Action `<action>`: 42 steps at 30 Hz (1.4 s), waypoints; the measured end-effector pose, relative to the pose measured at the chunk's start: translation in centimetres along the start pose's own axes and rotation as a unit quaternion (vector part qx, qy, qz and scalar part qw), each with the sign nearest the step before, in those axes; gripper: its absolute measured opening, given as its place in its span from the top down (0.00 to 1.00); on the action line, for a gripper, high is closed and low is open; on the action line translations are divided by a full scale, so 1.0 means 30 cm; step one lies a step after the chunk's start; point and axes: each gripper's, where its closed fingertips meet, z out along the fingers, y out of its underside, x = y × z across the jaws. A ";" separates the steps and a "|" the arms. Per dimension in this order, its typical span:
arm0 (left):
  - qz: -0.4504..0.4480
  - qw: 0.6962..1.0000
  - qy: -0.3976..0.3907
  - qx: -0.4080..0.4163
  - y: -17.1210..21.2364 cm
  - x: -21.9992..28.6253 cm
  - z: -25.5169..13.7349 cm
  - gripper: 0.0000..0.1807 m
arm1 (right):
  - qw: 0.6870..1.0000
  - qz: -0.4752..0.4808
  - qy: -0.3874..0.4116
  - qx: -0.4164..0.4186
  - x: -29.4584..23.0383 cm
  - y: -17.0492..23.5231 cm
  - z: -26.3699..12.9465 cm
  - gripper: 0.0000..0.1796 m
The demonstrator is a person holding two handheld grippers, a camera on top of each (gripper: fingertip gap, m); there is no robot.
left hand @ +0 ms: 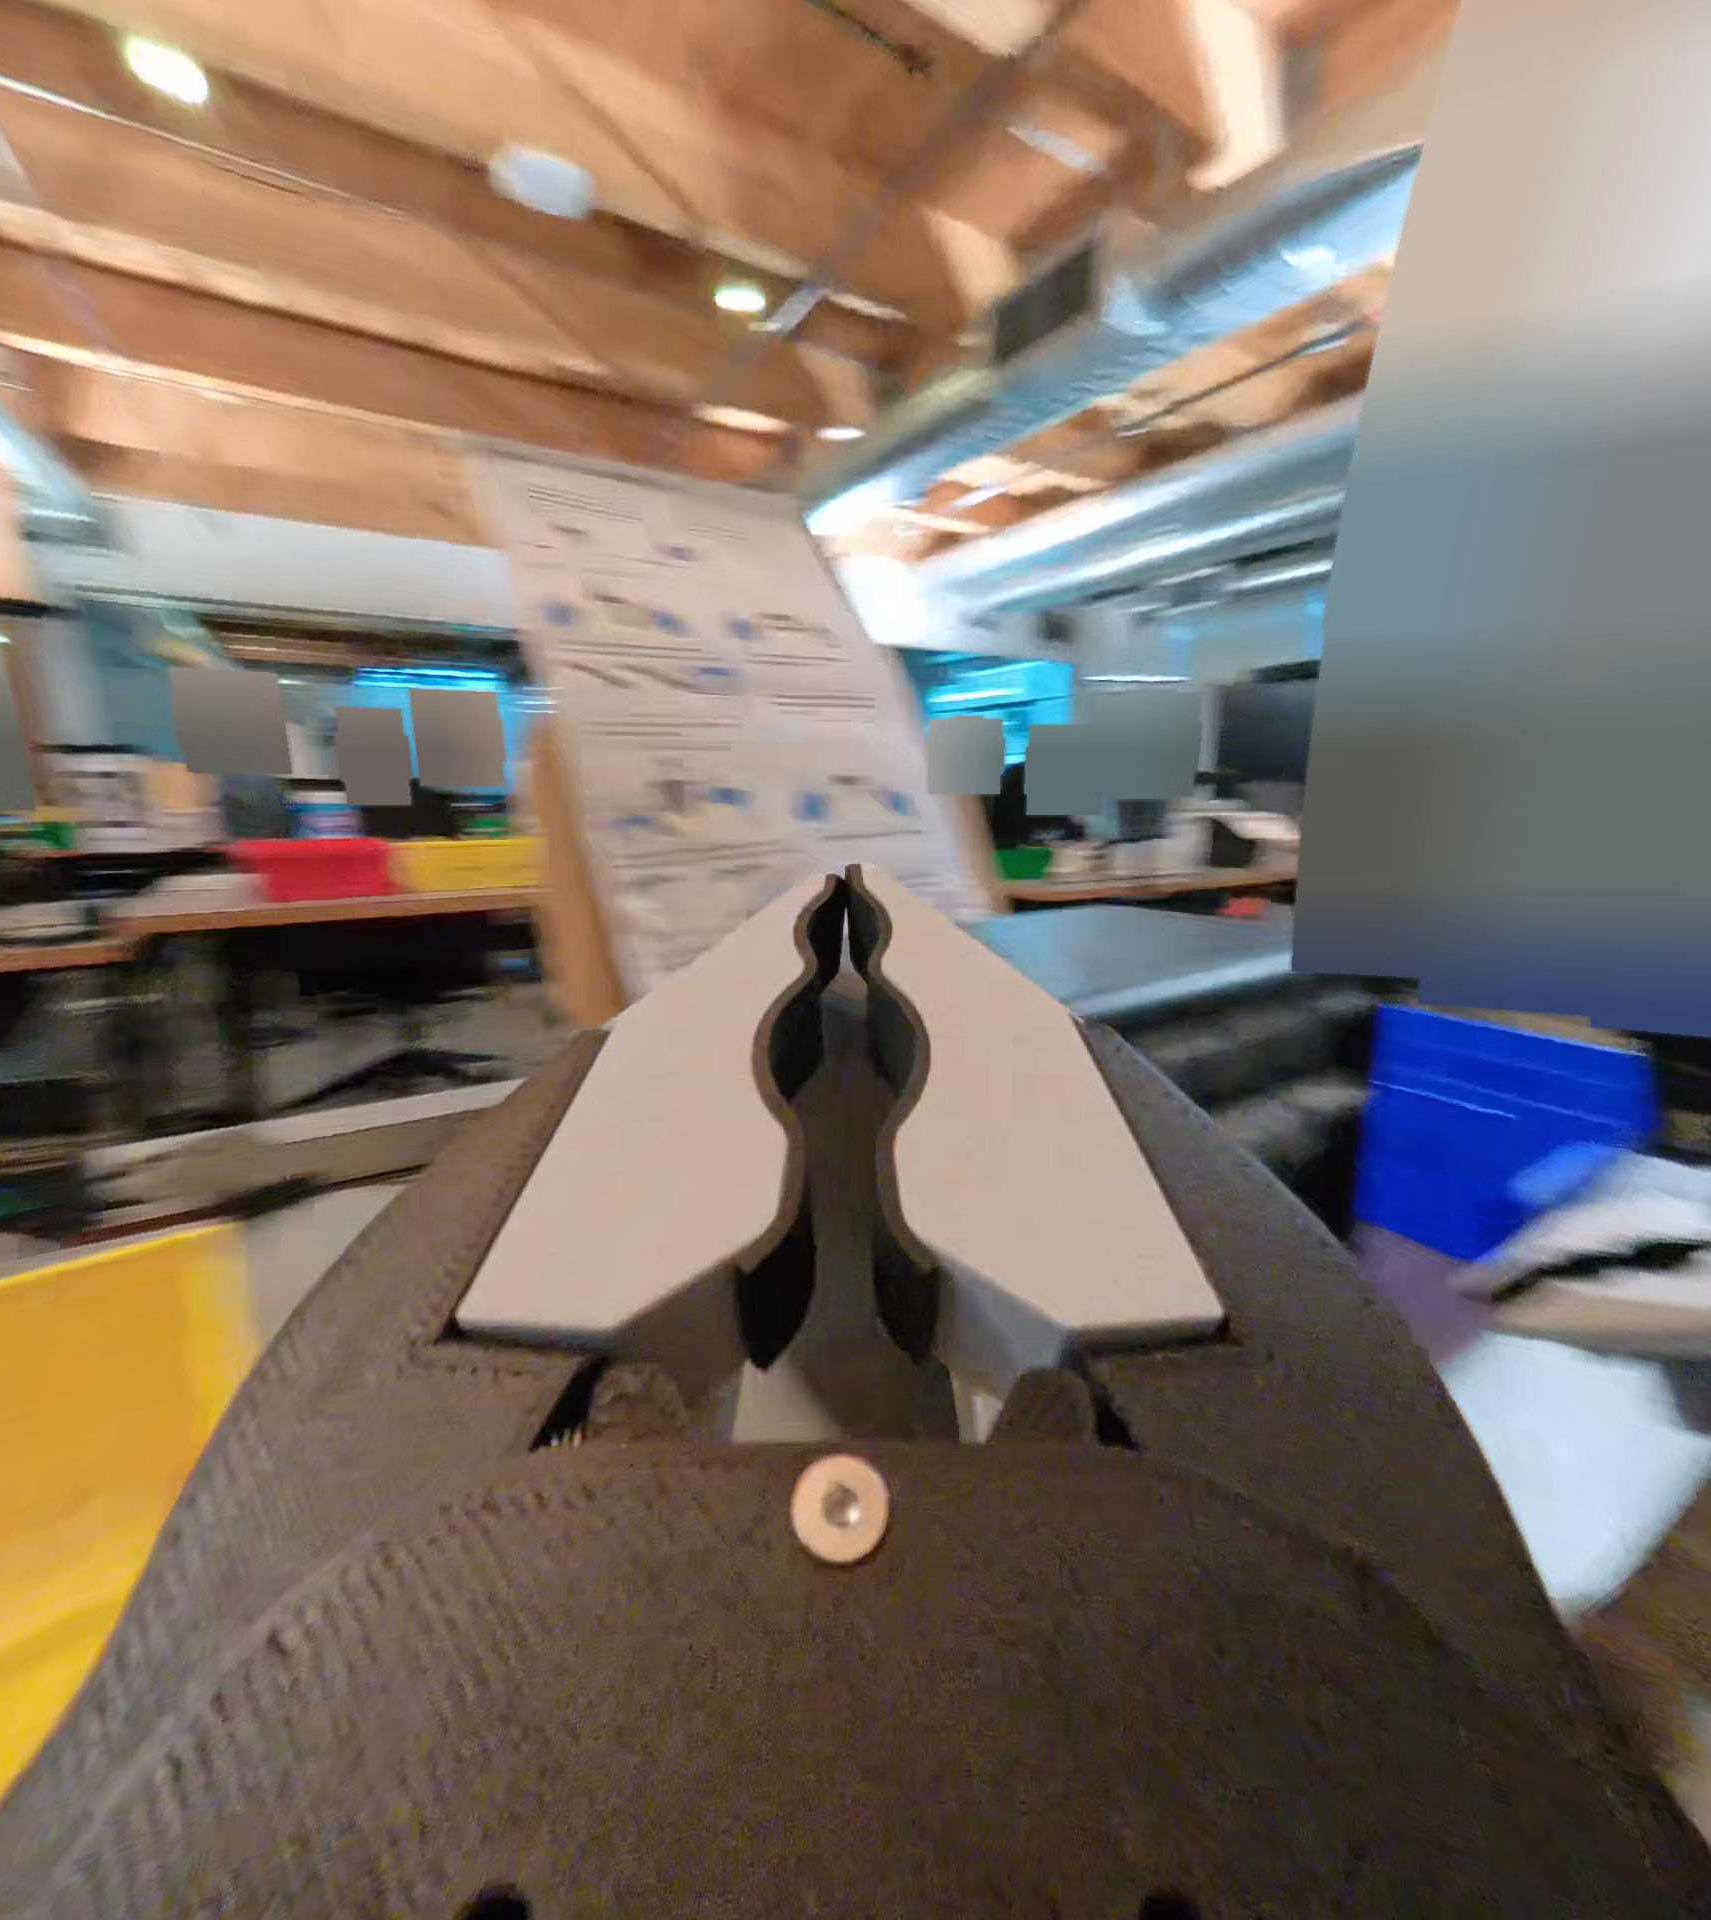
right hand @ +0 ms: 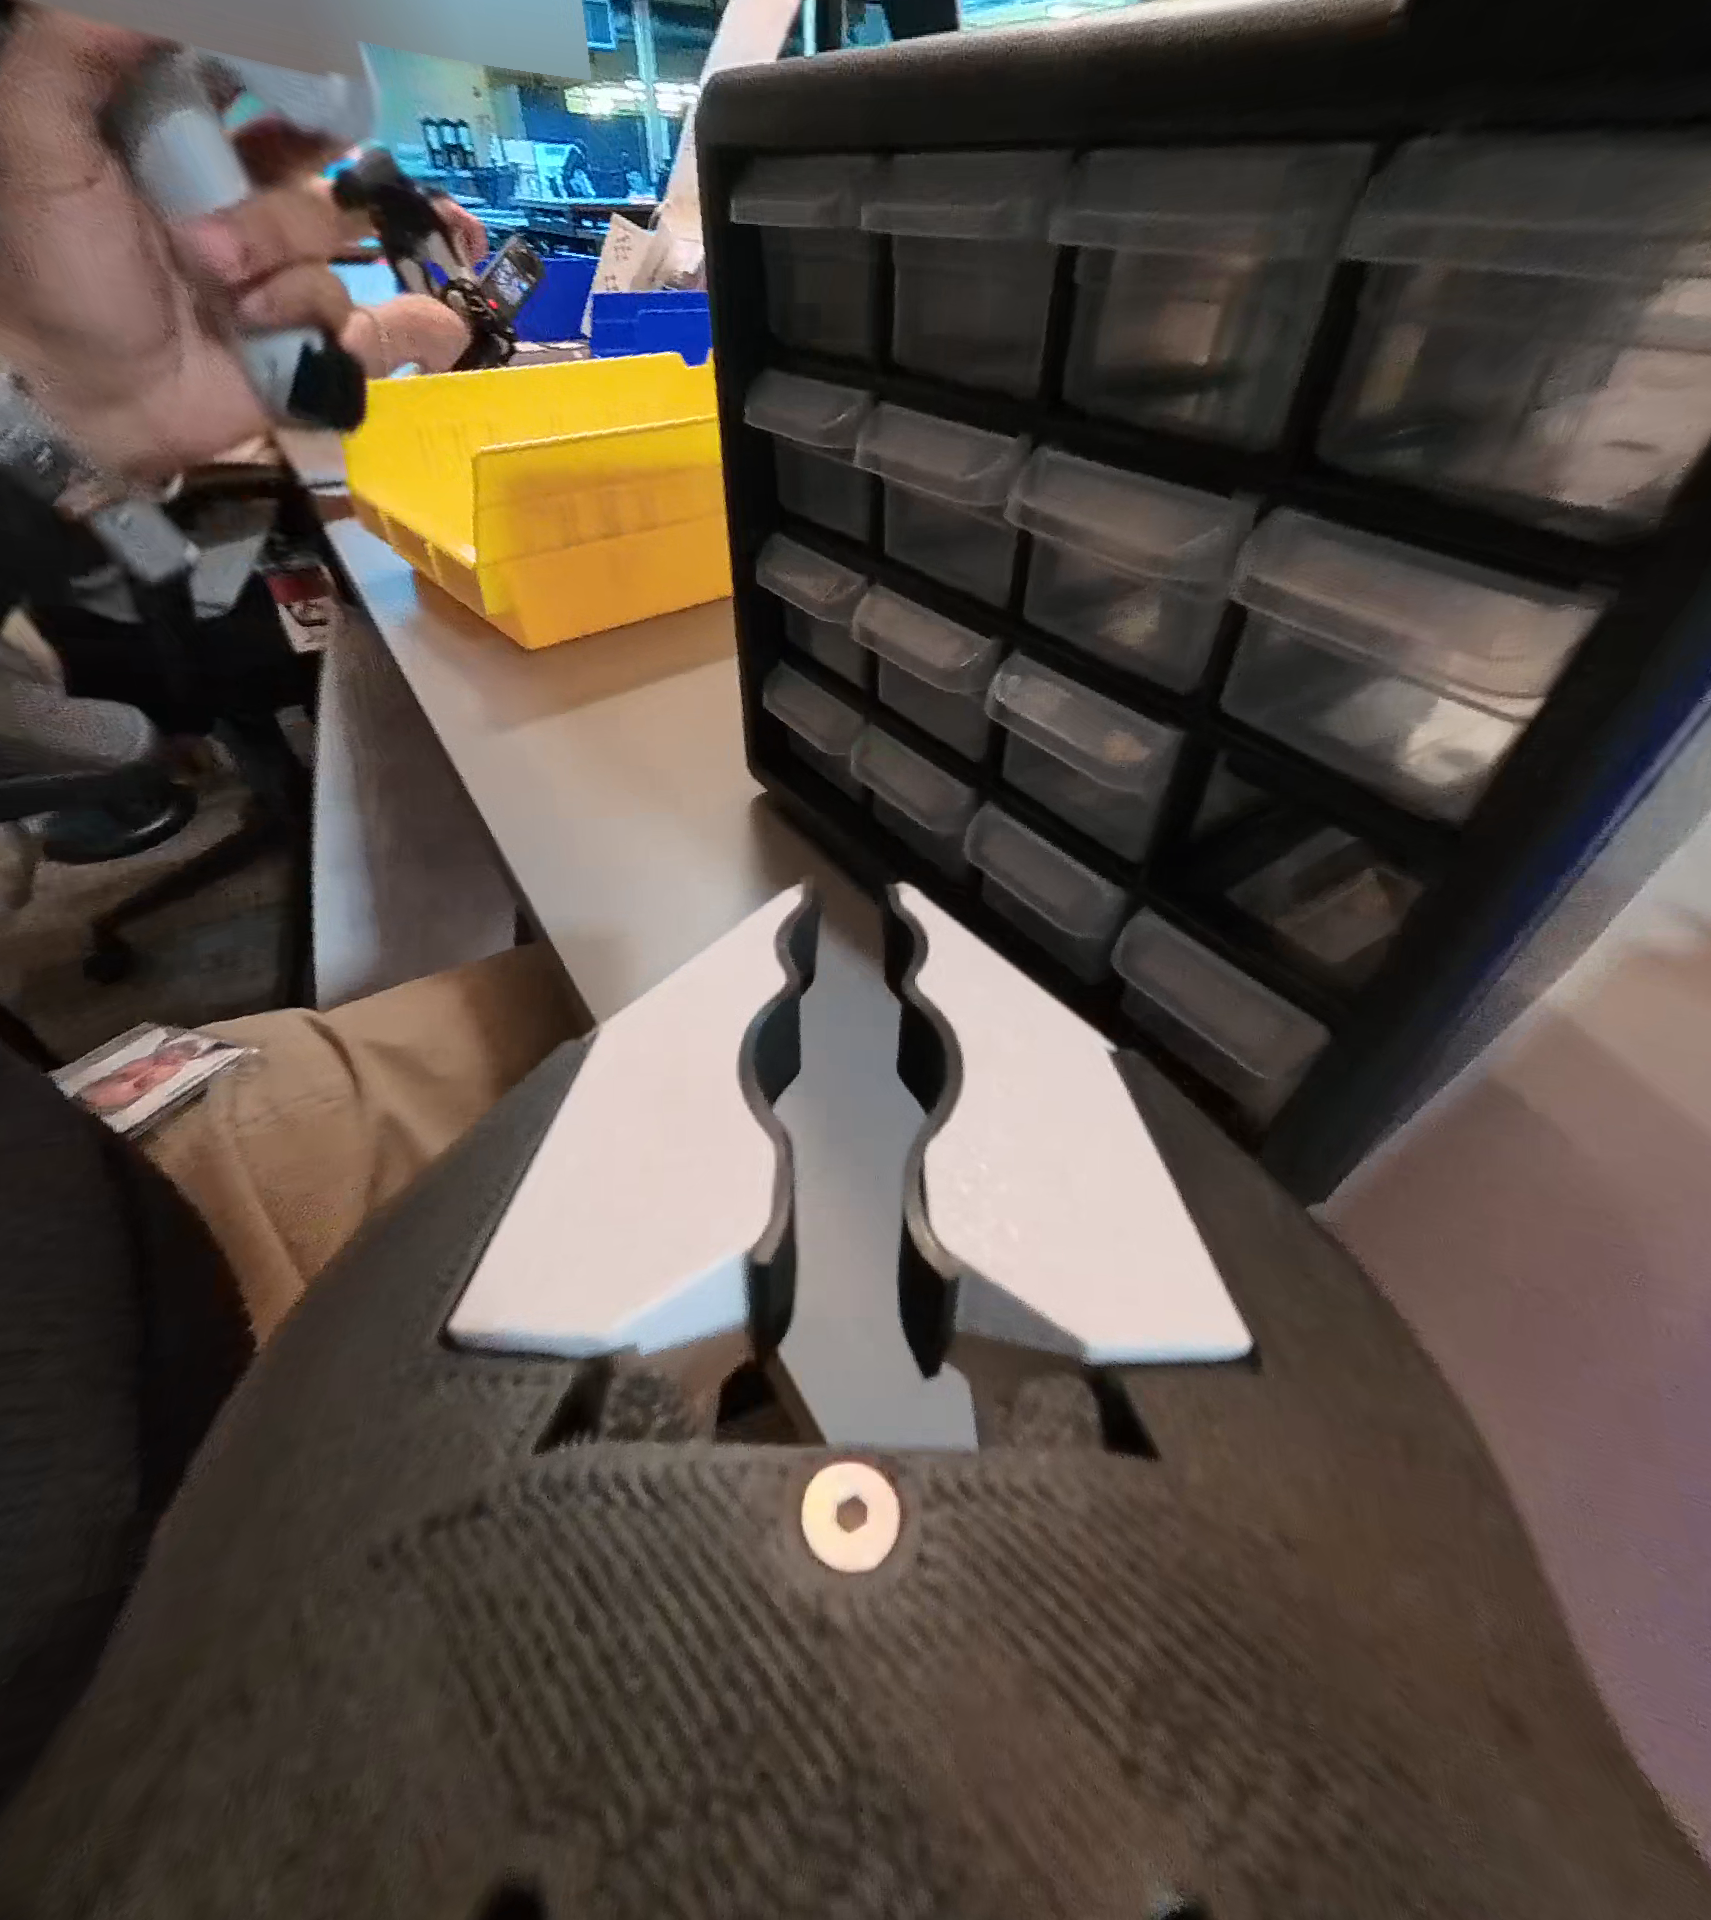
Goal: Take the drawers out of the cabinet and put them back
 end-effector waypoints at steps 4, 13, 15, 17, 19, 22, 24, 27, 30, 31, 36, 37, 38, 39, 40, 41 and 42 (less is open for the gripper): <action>0.099 0.975 -0.075 -0.183 0.071 -0.414 -0.015 1.00 | 1.000 -0.003 -0.001 0.030 0.003 -0.048 -0.034 0.94; 0.103 0.773 -0.101 -0.617 0.681 -0.966 -0.139 0.75 | 0.993 0.018 -0.094 0.076 -0.092 -0.107 0.013 0.90; 0.153 0.732 -0.099 -0.657 0.753 -1.002 -0.153 0.75 | 0.993 0.013 -0.098 0.067 -0.101 -0.098 0.025 0.89; 0.188 0.692 -0.101 -0.690 0.811 -1.028 -0.176 0.75 | 0.993 0.008 -0.100 0.063 -0.108 -0.092 0.030 0.89; 0.199 0.668 -0.114 -0.708 0.842 -1.042 -0.195 0.86 | 0.994 0.002 -0.097 0.057 -0.109 -0.084 0.032 0.89; 0.167 0.659 -0.091 -0.728 0.838 -0.973 -0.216 0.96 | 0.995 -0.006 -0.089 0.047 -0.103 -0.070 0.030 0.89; 0.152 0.639 -0.075 -0.750 0.815 -0.912 -0.252 0.99 | 0.995 -0.006 -0.089 0.046 -0.105 -0.067 0.027 0.89; 0.109 0.615 -0.048 -0.780 0.785 -0.789 -0.312 0.97 | 0.995 -0.006 -0.091 0.044 -0.107 -0.064 0.028 0.89; 0.067 0.617 -0.033 -0.784 0.772 -0.687 -0.330 0.89 | 0.995 0.000 -0.095 0.041 -0.111 -0.063 0.031 0.88; 0.056 0.626 -0.029 -0.777 0.766 -0.664 -0.321 0.85 | 0.995 0.002 -0.096 0.042 -0.112 -0.066 0.031 0.88; -0.034 0.673 -0.056 -0.737 0.704 -0.644 -0.261 0.70 | 0.995 -0.001 -0.093 0.041 -0.110 -0.066 0.032 0.88; -0.044 0.681 -0.070 -0.727 0.689 -0.662 -0.253 0.68 | 0.995 -0.002 -0.093 0.040 -0.111 -0.065 0.032 0.88; -0.046 0.689 -0.094 -0.717 0.675 -0.696 -0.248 0.65 | 0.995 -0.002 -0.093 0.040 -0.113 -0.064 0.032 0.88; -0.039 0.696 -0.126 -0.706 0.661 -0.743 -0.246 0.61 | 0.995 -0.001 -0.094 0.039 -0.116 -0.062 0.033 0.87; -0.026 0.704 -0.159 -0.691 0.649 -0.795 -0.245 0.60 | 0.994 0.003 -0.098 0.038 -0.122 -0.060 0.034 0.86; -0.010 0.708 -0.189 -0.680 0.640 -0.844 -0.252 0.60 | 0.994 0.010 -0.103 0.036 -0.130 -0.058 0.036 0.86; 0.007 0.705 -0.212 -0.677 0.636 -0.884 -0.272 0.59 | 0.993 0.017 -0.109 0.033 -0.139 -0.054 0.039 0.85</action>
